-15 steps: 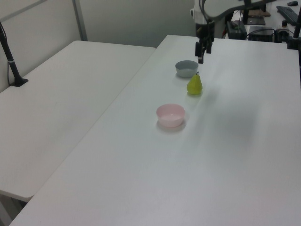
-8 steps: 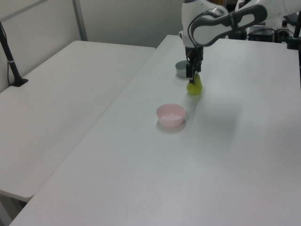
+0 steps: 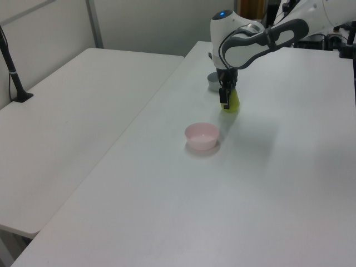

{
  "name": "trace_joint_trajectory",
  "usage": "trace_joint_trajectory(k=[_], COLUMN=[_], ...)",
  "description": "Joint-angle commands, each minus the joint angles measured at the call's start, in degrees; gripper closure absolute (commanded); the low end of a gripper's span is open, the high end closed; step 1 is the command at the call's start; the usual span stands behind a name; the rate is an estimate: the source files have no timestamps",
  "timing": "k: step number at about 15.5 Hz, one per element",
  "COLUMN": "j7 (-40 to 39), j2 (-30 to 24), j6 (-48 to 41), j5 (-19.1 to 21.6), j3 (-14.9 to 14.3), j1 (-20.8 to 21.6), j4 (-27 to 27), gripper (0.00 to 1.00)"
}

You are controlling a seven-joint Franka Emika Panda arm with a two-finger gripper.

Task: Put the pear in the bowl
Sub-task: 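Lift the pear and carry it over the pink bowl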

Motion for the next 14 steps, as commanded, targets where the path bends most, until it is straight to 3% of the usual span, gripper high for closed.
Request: trace_joint_trajectory(k=[1, 3, 4, 8, 11, 14], j7=[-1.68, -1.77, -1.77, -1.07, -1.15, -0.98], j2=[0.26, 0.17, 0.00, -4.21, -7.20, -7.30], j6=[1.12, 1.03, 0.85, 0.06, -0.03, 0.06], j5=[-1.09, -1.18, -1.09, -0.30, 2.76, 4.27], j3=[-0.48, -0.48, -0.65, -2.93, -7.50, -9.35], j1=[0.26, 0.17, 0.17, 0.95, 4.64, 7.72], j4=[-0.37, -0.37, -0.28, -0.02, 0.15, 0.59], gripper=[0.27, 0.57, 0.62, 0.62, 0.62, 0.59])
